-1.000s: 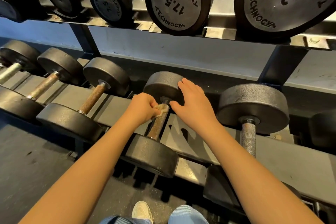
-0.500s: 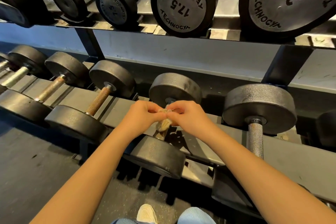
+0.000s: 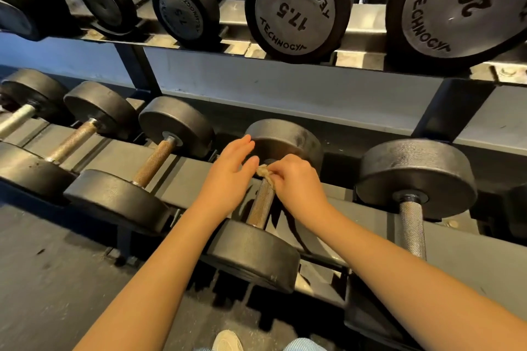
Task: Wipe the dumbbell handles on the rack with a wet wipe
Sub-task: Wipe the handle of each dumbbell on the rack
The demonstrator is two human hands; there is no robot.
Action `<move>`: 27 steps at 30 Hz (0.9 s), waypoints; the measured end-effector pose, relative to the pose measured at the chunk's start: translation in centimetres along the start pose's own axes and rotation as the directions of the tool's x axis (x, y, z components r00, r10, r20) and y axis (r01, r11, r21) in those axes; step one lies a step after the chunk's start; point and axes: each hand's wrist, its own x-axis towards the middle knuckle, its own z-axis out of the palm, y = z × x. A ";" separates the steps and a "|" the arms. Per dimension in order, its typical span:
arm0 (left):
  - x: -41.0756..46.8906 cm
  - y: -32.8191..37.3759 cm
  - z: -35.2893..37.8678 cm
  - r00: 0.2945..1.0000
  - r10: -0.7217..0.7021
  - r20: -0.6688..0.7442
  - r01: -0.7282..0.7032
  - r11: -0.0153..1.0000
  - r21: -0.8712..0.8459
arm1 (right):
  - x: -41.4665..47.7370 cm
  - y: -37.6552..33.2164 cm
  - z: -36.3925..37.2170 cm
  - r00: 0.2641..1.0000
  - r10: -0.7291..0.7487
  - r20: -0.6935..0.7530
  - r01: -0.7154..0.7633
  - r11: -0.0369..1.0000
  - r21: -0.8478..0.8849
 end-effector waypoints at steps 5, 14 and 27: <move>0.0 -0.4 0.0 0.999 0.034 -0.018 -0.033 0.999 0.025 | -1.6 -0.5 0.1 0.992 -0.059 0.111 0.054 0.997 0.051; 0.1 -0.4 -0.3 0.997 0.041 0.071 -0.042 0.999 0.004 | -0.2 1.1 0.5 0.999 0.020 -0.040 -0.024 0.995 -0.099; 0.1 -1.4 -0.7 0.991 0.014 0.131 -0.008 0.999 -0.045 | -1.1 0.6 0.7 0.994 0.105 -0.018 -0.103 0.990 0.099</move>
